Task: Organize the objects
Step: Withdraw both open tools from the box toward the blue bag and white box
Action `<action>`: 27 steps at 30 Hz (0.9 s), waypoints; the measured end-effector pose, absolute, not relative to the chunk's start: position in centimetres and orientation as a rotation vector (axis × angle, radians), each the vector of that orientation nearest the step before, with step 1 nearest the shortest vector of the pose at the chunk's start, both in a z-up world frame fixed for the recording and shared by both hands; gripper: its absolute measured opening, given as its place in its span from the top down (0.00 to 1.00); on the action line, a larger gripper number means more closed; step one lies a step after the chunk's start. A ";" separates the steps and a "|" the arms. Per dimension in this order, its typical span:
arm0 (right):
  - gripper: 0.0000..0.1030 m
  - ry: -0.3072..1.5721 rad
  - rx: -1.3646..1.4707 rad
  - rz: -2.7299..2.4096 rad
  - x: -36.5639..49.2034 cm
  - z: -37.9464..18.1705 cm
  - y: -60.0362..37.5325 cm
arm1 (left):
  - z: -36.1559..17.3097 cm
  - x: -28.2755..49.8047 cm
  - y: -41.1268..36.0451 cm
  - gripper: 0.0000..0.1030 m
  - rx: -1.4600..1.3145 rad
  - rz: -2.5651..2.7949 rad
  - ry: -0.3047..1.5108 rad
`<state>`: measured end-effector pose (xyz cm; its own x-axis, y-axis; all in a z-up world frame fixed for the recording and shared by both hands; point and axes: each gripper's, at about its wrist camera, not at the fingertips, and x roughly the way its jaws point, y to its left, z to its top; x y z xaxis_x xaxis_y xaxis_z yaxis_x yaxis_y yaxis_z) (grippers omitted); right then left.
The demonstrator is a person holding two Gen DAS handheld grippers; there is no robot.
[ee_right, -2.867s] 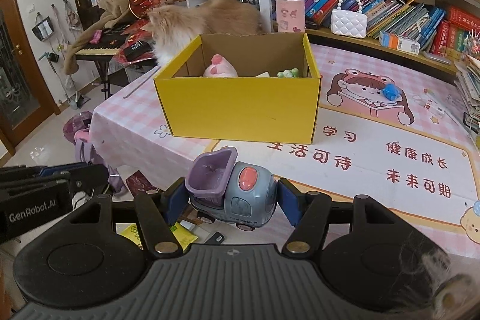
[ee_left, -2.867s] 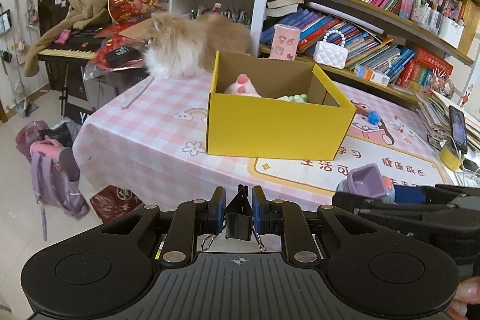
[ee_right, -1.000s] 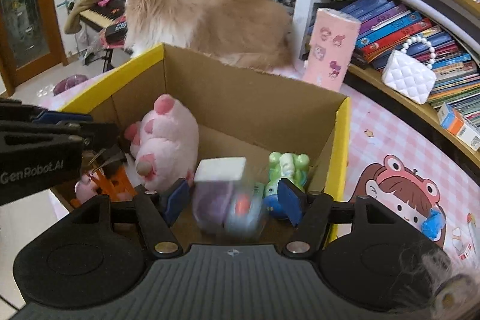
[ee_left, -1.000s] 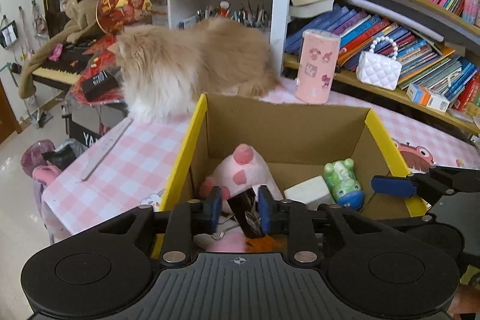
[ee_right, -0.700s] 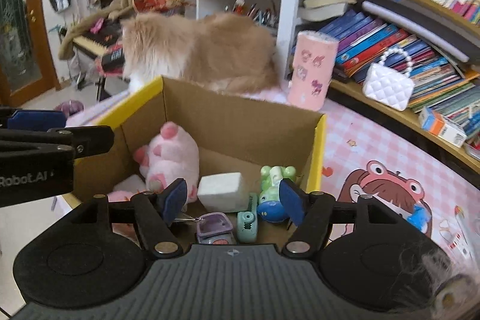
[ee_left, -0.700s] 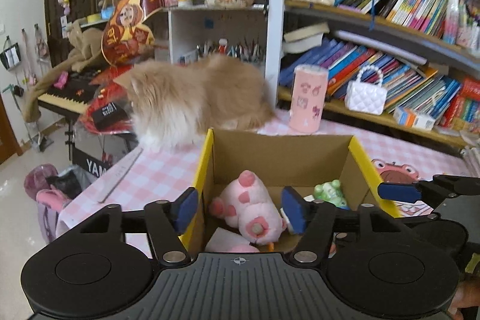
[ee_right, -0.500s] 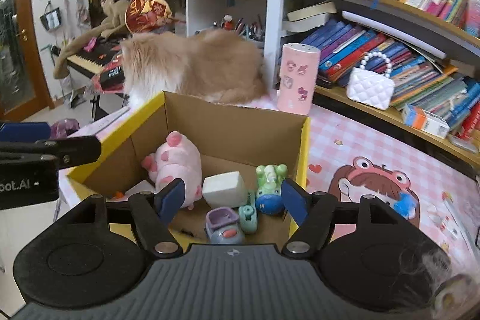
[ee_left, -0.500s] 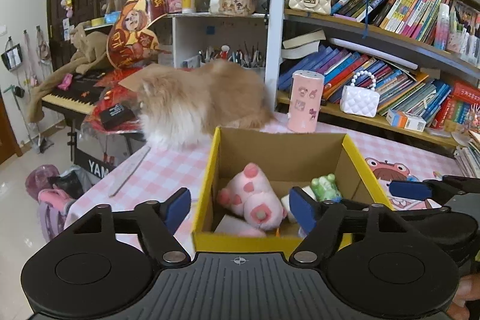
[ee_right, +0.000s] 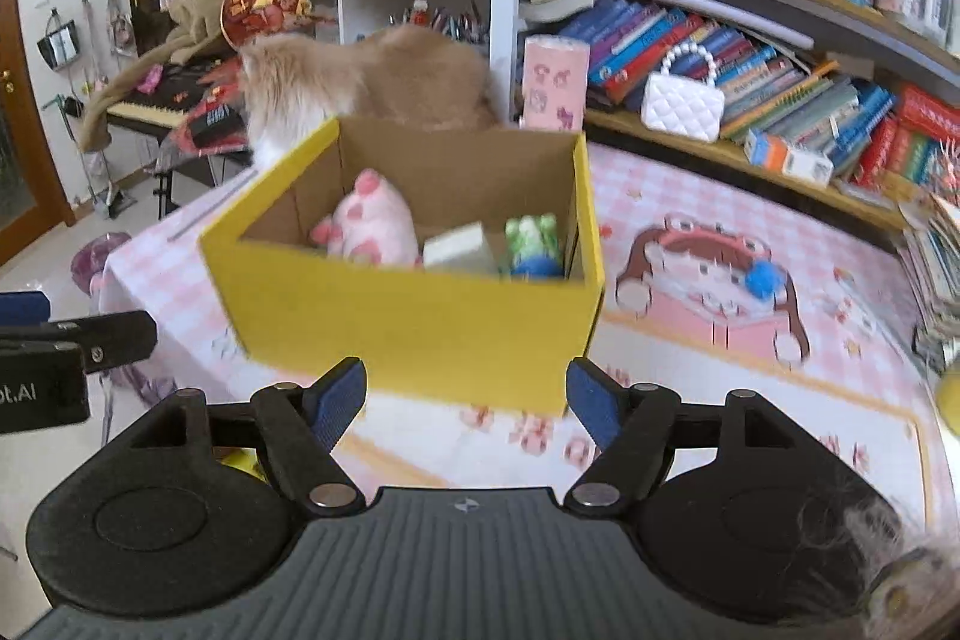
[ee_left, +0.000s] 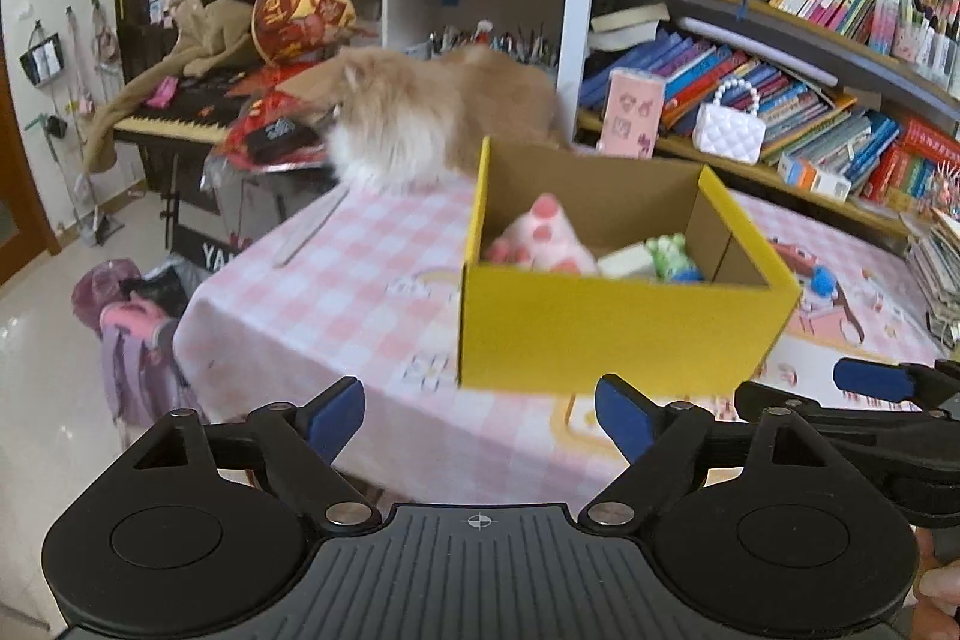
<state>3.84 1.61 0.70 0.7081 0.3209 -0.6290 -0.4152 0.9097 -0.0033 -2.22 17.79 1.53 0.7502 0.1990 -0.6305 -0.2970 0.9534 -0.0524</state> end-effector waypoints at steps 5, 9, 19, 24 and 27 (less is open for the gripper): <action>0.30 0.714 -0.152 0.398 1.2 -0.5 1.3 | 0.5 -4.7 17.7 0.15 -0.159 0.268 0.708; 0.30 0.742 -0.142 0.385 -0.5 -1.2 0.9 | -0.1 -6.1 17.2 0.15 -0.157 0.253 0.731; 0.29 0.764 -0.128 0.341 -4.0 -2.0 -0.7 | -0.9 -7.6 15.7 0.15 -0.132 0.179 0.753; 0.28 0.786 -0.095 0.274 -4.6 -2.2 -2.8 | -1.3 -6.7 13.7 0.15 -0.091 0.094 0.770; 0.28 0.791 -0.073 0.231 -4.7 -2.2 -4.2 | -1.3 -6.0 12.3 0.15 -0.067 0.044 0.767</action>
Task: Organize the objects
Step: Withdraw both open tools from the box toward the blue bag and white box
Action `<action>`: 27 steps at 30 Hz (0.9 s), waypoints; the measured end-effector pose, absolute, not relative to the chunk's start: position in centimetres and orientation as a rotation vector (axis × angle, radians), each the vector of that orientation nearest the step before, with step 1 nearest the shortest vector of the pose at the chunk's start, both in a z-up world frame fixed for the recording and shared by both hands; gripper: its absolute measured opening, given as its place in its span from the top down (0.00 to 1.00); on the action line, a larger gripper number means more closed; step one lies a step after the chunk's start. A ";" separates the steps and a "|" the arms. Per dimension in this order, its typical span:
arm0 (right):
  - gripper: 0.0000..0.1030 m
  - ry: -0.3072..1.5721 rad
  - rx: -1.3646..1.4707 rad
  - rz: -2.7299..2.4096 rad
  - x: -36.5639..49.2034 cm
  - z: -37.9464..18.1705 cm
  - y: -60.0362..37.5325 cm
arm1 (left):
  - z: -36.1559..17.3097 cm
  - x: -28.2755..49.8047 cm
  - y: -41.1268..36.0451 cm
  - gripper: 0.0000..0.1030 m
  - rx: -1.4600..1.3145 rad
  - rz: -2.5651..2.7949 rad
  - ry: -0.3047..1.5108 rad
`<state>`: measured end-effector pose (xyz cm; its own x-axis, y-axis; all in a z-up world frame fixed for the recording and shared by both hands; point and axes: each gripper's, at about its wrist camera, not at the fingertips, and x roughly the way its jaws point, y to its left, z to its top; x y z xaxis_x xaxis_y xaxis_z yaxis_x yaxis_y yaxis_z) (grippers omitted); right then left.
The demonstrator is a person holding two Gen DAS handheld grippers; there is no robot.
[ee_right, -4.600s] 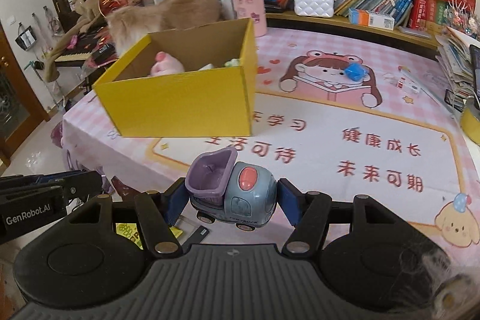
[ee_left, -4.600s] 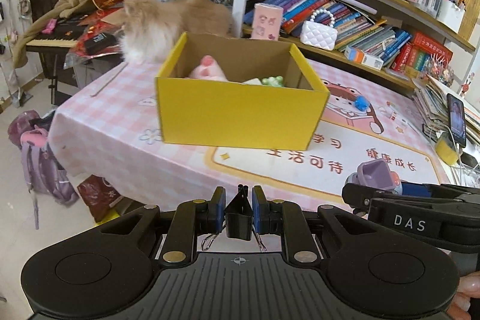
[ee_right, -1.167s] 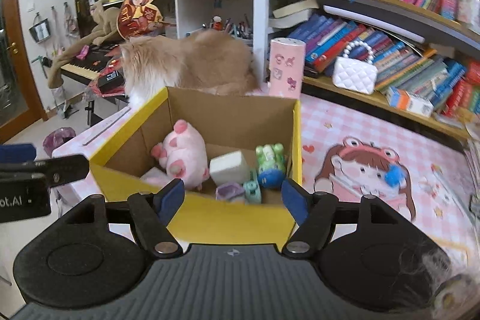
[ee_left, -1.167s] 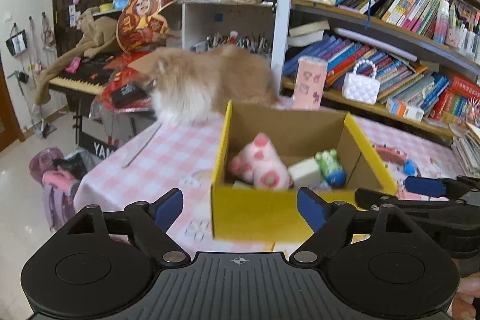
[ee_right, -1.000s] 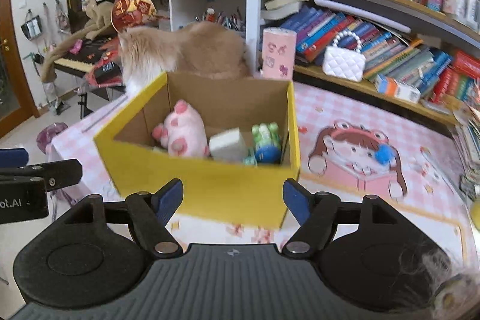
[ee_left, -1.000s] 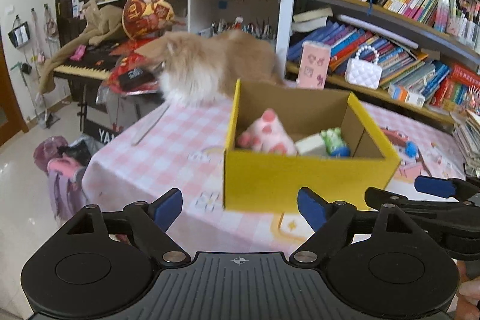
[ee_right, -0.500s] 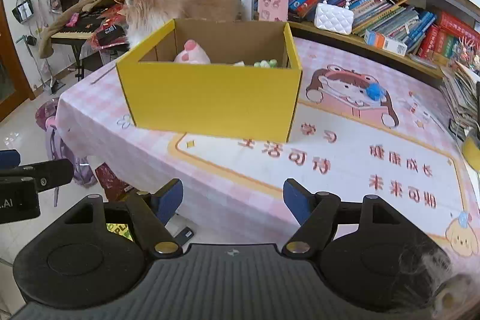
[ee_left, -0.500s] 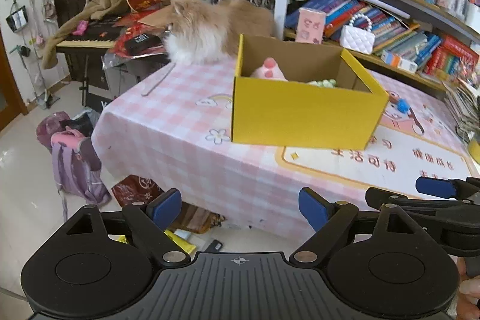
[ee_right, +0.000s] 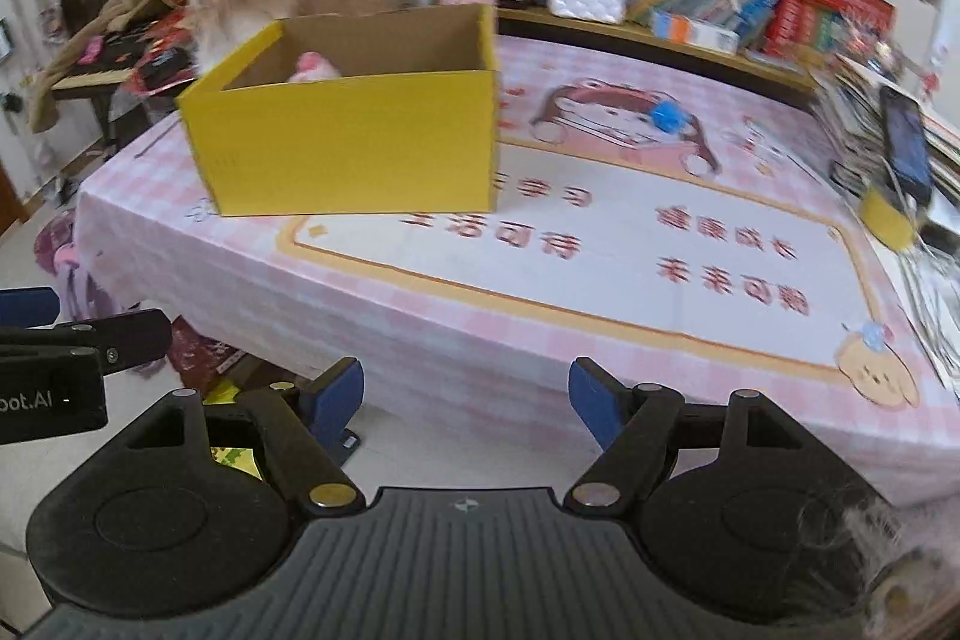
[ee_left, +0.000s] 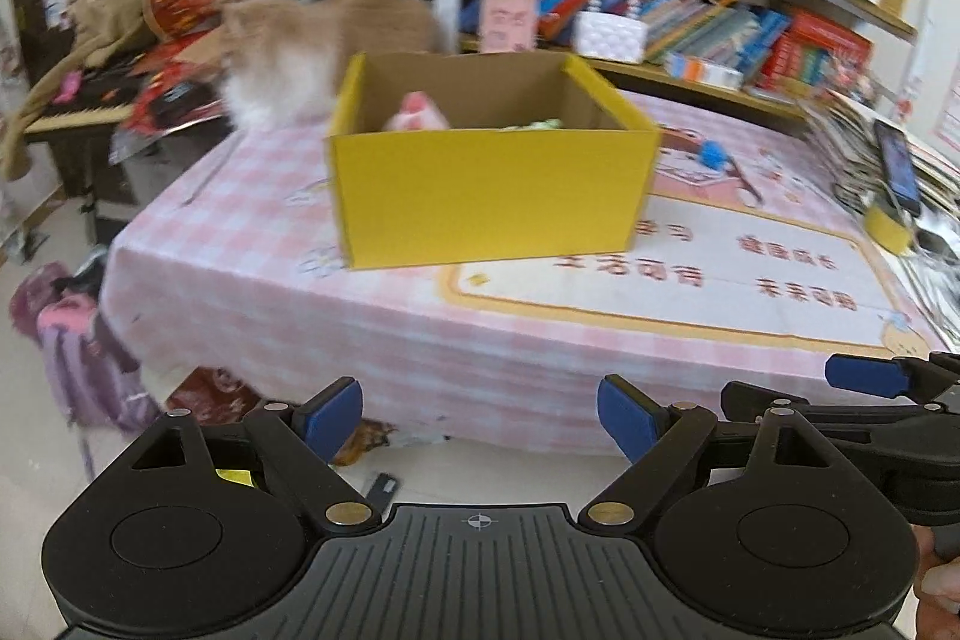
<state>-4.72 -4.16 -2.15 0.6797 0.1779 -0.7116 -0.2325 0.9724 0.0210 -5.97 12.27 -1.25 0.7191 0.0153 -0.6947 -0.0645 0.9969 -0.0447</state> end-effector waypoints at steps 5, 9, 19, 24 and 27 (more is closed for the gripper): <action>0.28 0.792 -0.052 0.154 -4.7 -2.2 -6.8 | -1.3 -4.3 9.5 0.15 -0.036 -0.043 0.772; 0.28 0.806 -0.012 0.080 -4.1 -2.5 -9.8 | -1.4 -2.6 6.7 0.15 -0.003 -0.110 0.782; 0.28 0.854 0.050 -0.017 -0.8 -3.2 -17.6 | -1.5 2.3 -0.6 0.15 0.012 -0.184 0.806; 0.28 0.861 0.032 -0.003 1.7 -3.4 -20.0 | -1.7 4.8 -3.5 0.15 -0.004 -0.186 0.819; 0.28 0.861 0.045 0.004 3.3 -3.5 -21.5 | -1.7 6.3 -5.1 0.14 -0.006 -0.179 0.824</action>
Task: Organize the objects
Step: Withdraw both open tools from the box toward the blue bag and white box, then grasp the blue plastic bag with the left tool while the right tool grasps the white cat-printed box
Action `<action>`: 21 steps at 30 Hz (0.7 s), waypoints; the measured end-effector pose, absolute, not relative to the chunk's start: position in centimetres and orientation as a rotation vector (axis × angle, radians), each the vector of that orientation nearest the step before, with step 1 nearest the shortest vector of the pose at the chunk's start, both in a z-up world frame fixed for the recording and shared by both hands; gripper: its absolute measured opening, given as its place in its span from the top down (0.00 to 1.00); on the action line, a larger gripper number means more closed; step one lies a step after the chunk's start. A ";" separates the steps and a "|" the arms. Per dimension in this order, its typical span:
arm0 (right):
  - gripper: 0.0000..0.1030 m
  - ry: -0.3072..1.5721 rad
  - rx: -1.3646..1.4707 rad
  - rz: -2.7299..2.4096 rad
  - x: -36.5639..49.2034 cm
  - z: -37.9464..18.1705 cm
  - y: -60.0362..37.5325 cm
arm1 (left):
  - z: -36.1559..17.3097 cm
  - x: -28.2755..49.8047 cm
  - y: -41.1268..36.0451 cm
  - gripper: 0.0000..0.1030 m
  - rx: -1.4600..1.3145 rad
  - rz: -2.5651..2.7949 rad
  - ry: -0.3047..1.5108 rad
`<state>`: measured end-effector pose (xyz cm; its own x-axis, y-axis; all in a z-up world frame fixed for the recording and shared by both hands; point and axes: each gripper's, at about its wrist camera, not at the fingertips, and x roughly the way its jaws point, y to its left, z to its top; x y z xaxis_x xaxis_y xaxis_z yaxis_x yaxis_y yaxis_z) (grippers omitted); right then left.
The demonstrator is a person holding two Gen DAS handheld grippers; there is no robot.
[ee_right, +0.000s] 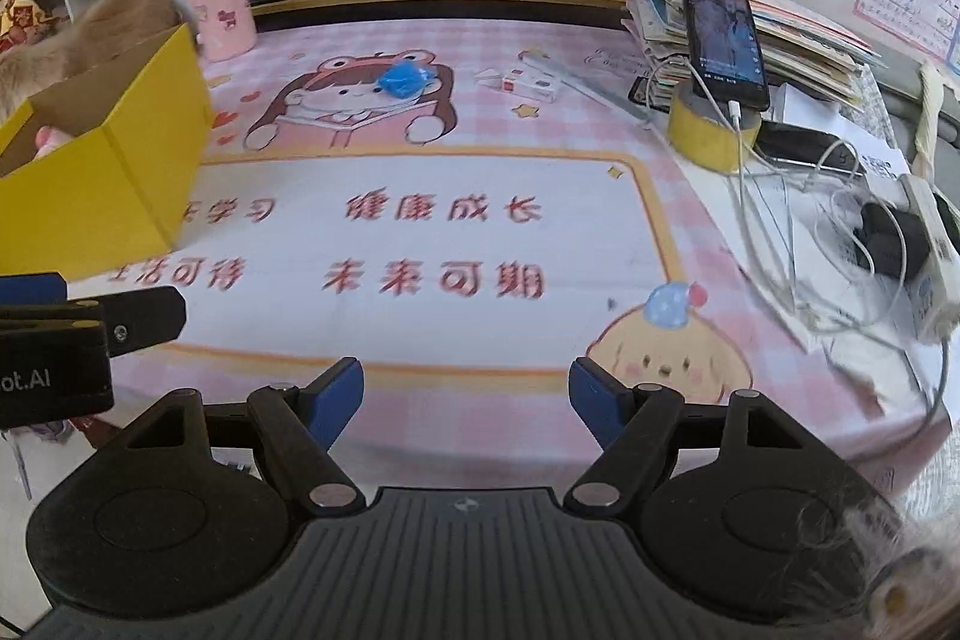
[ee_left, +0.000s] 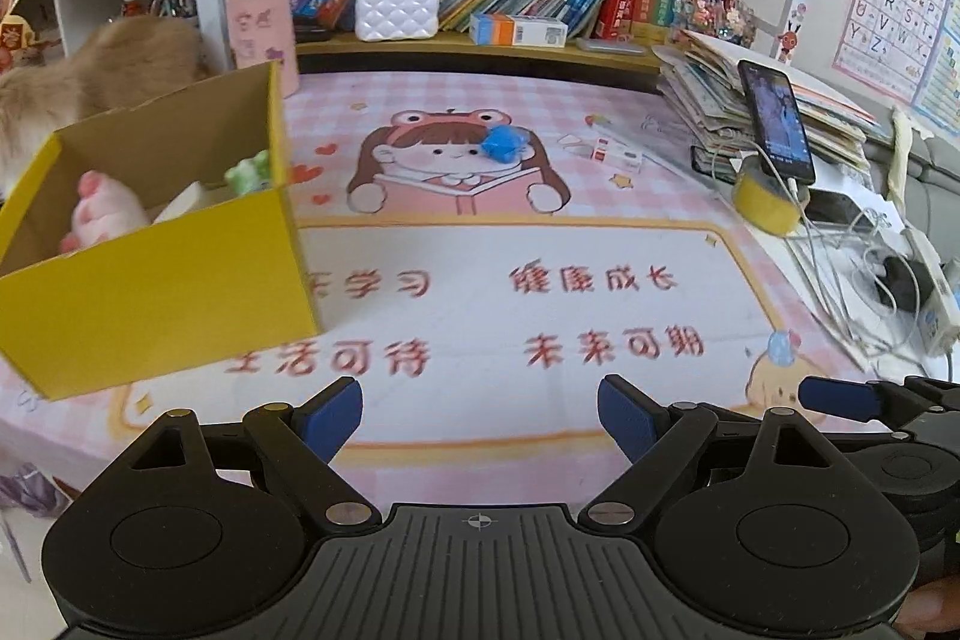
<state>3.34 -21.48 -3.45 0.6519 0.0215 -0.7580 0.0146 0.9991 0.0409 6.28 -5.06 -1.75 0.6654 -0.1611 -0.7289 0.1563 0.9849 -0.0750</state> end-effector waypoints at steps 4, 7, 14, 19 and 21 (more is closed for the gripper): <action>0.28 0.850 0.057 0.020 6.0 -3.5 -23.5 | -1.6 8.7 -6.9 0.14 -0.006 -0.158 0.819; 0.28 0.838 0.056 0.034 8.3 -3.5 -24.5 | -1.4 10.7 -7.8 0.14 -0.015 -0.124 0.813; 0.28 0.768 0.057 0.062 14.5 -2.9 -26.1 | -1.3 16.2 -9.7 0.14 -0.003 -0.044 0.791; 0.28 0.726 0.066 0.048 20.0 -2.8 -27.7 | -1.4 20.4 -10.7 0.14 -0.016 0.000 0.778; 0.28 0.722 0.065 0.047 21.9 -3.1 -28.2 | -1.8 22.2 -11.2 0.14 -0.019 0.011 0.779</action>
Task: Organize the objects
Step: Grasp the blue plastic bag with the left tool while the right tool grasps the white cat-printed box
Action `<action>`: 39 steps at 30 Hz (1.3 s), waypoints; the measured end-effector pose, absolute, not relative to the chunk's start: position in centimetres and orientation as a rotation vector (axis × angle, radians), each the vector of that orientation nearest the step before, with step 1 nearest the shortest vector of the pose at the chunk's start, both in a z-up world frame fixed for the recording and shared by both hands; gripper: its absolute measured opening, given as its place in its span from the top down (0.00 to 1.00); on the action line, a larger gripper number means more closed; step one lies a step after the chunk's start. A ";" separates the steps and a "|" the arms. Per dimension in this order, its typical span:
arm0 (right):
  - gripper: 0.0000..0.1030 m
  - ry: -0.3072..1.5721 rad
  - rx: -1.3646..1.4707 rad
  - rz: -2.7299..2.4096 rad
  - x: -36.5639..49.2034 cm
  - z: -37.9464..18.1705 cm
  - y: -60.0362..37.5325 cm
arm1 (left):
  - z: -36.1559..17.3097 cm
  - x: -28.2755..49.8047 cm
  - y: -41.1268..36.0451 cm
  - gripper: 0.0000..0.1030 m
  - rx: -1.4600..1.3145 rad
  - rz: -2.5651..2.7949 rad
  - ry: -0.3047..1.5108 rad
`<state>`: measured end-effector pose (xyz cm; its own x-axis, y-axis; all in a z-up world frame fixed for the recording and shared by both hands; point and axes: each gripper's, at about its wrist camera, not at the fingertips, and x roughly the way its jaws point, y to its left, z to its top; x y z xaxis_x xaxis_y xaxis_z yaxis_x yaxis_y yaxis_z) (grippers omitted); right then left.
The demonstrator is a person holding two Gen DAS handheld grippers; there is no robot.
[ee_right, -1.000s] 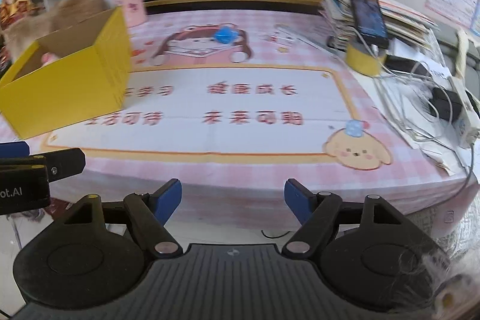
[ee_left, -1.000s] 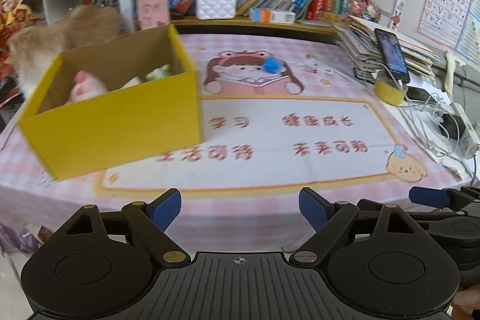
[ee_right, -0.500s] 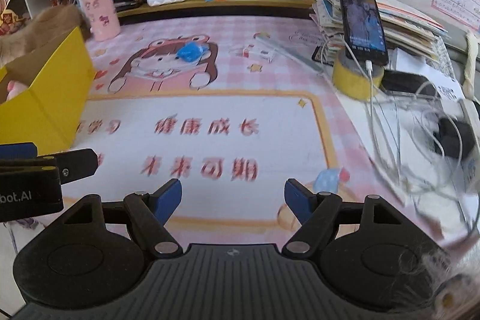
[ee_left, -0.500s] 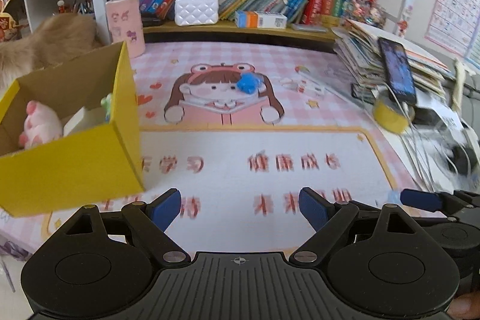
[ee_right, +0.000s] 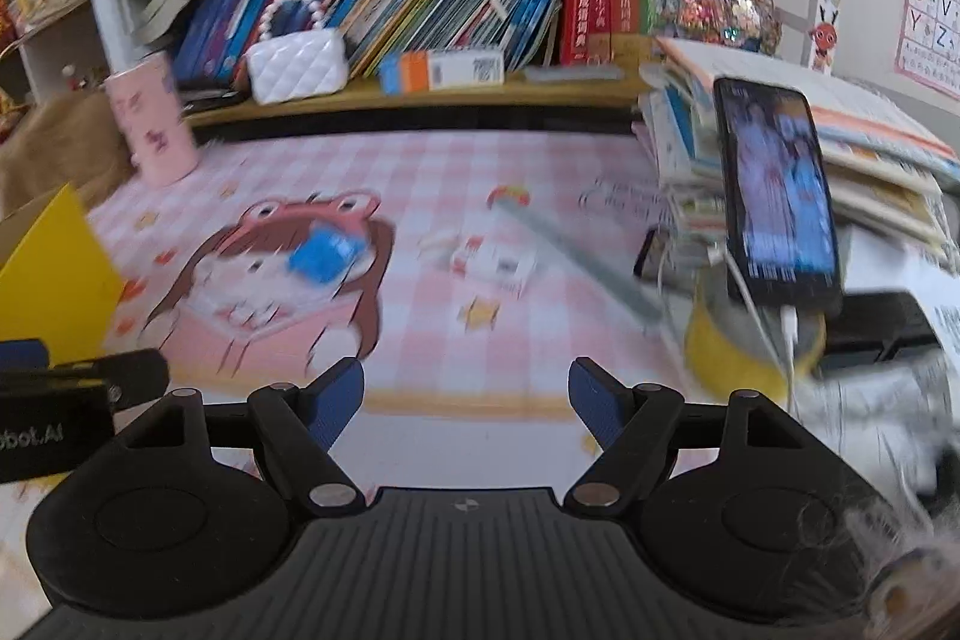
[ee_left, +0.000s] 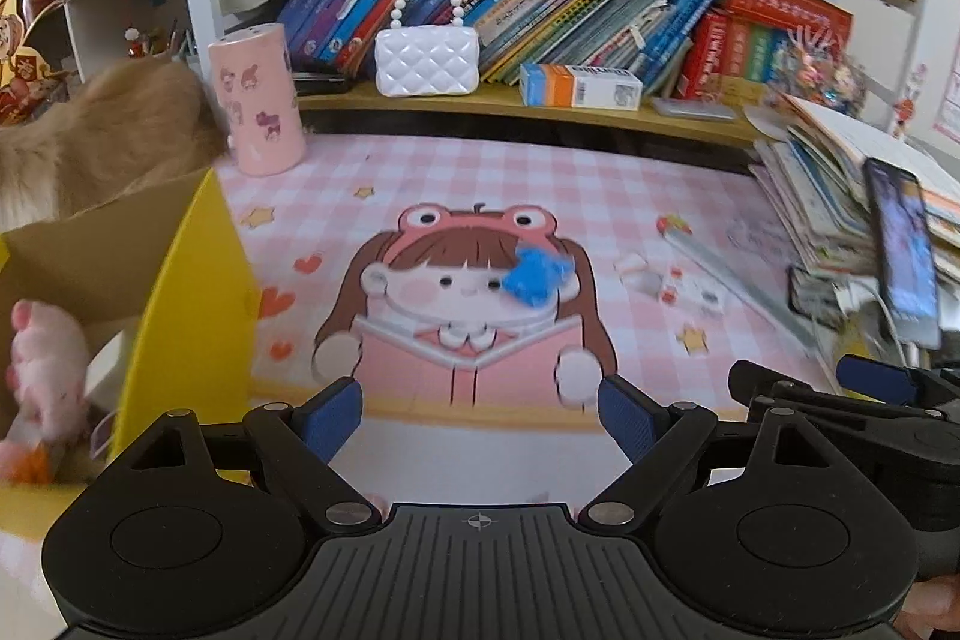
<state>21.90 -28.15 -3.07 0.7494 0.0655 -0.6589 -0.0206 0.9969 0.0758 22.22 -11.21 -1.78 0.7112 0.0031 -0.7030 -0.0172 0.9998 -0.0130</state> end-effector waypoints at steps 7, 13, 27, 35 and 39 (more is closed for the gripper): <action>0.31 0.733 0.063 0.032 28.5 -5.9 -29.6 | -4.0 28.2 -12.5 0.15 -0.053 0.060 0.811; 0.31 0.742 0.066 0.050 33.1 -8.8 -30.3 | -5.4 31.3 -13.2 0.15 -0.029 0.085 0.824; 0.45 0.758 0.084 0.068 34.0 -9.3 -31.7 | -7.7 36.0 -15.1 0.16 0.043 0.102 0.854; 0.45 0.741 0.115 0.108 30.8 -7.2 -32.6 | -10.1 37.4 -15.6 0.54 0.035 0.087 0.890; 0.45 0.747 0.146 0.106 30.0 -6.5 -32.6 | -9.5 37.0 -15.1 0.70 0.004 0.087 0.876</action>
